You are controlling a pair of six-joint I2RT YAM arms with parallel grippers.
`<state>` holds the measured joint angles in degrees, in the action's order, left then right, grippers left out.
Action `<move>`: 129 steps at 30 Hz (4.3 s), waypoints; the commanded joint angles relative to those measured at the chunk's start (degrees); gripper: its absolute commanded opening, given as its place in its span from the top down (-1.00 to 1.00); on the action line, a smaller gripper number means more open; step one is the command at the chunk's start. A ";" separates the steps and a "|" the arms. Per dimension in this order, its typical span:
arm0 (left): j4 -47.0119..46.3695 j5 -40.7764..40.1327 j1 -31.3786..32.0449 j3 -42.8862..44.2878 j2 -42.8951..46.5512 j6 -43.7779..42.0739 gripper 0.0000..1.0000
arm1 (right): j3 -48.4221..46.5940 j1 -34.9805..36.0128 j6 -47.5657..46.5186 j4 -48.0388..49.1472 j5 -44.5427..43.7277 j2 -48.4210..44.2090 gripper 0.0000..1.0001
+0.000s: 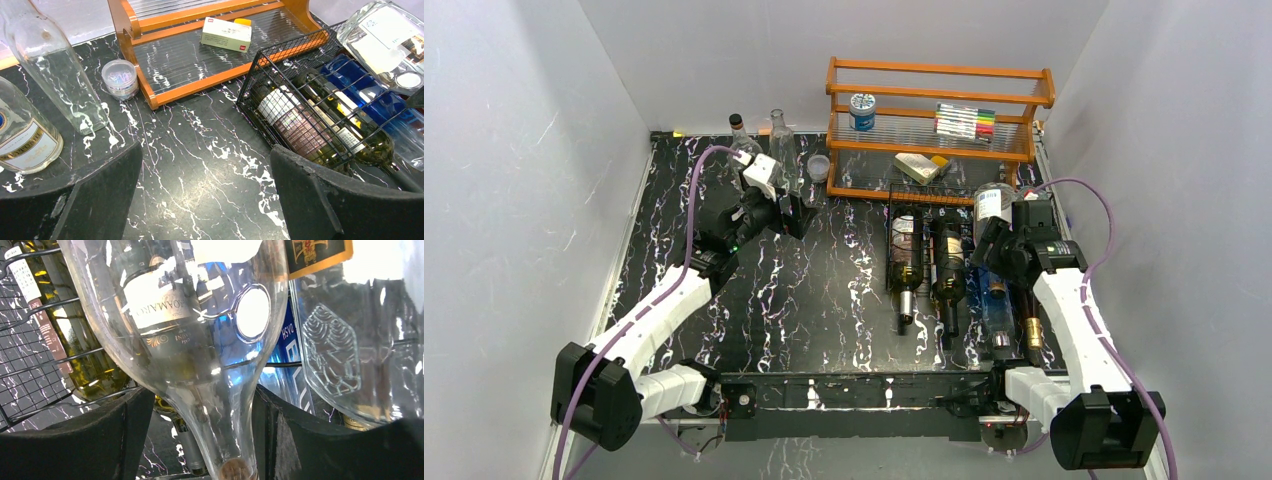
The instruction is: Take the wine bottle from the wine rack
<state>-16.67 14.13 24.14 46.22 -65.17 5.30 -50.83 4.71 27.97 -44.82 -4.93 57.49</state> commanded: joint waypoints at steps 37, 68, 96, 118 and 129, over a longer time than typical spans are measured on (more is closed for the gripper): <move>-0.47 0.27 0.31 0.01 -1.72 -1.33 -0.97 | -1.02 -0.34 -0.66 15.22 14.31 1.65 0.54; -0.42 0.61 0.40 0.01 -3.08 -1.27 -0.97 | -5.64 -0.35 4.91 14.80 22.20 -13.41 1.00; -7.08 14.03 11.14 -6.05 -1.16 -9.65 -0.97 | -21.43 1.00 -3.34 9.22 36.64 -0.42 1.00; 12.86 -1.46 13.21 -9.55 21.88 3.25 -0.97 | -31.89 33.21 -0.55 5.29 33.87 18.53 1.00; 7.35 19.12 21.14 -2.50 3.58 -18.64 -0.96 | -25.24 35.43 -6.67 -3.13 42.16 23.37 1.00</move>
<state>-6.24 23.35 43.68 39.70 -58.89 -5.67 -74.78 39.68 24.93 -54.57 29.58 83.15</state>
